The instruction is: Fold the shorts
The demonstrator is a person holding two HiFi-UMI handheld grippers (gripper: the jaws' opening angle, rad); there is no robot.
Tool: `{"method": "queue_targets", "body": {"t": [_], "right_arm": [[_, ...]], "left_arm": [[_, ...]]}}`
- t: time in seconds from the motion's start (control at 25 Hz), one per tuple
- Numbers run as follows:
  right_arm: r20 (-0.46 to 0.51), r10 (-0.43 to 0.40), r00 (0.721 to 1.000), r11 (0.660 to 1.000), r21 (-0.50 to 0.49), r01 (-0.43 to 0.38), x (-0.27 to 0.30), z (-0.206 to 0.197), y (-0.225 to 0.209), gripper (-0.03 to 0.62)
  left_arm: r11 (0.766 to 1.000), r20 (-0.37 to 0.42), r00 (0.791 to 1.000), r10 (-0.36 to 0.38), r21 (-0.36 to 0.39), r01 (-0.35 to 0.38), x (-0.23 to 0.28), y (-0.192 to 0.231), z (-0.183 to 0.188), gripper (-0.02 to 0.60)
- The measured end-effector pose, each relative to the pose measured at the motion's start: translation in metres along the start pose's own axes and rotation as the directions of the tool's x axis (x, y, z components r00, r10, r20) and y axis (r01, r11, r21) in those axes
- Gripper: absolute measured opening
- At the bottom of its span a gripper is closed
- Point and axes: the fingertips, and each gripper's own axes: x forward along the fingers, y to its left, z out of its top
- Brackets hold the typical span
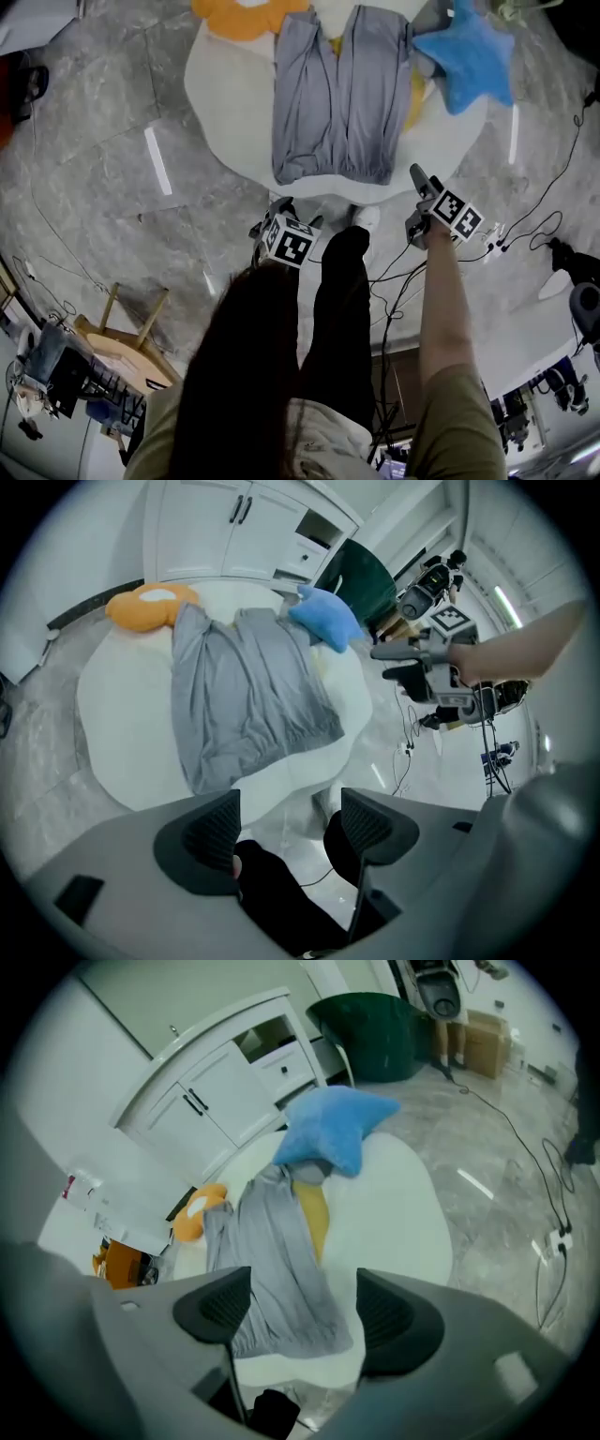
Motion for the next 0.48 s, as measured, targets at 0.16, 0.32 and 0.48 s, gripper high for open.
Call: {"method": "queue_targets", "body": {"t": [0.16, 0.32, 0.48], "right_arm": [[0.029, 0.079, 0.996, 0.983, -0.168, -0.073, 0.017, 0.087, 0.030, 0.345], [-0.008, 0.185, 0.983, 0.927, -0.329, -0.177, 0.053, 0.153, 0.069, 0.345], [-0.100, 0.265, 0.959, 0.826, -0.490, -0.279, 0.093, 0.197, 0.114, 0.345]], "left_arm": [[1.000, 0.068, 0.997, -0.026, -0.005, 0.026, 0.013, -0.061, 0.032, 0.322], [0.997, 0.124, 0.992, -0.007, -0.069, 0.015, 0.047, -0.101, 0.069, 0.322], [0.987, 0.148, 0.989, 0.031, -0.161, -0.007, 0.089, -0.131, 0.095, 0.327]]}}
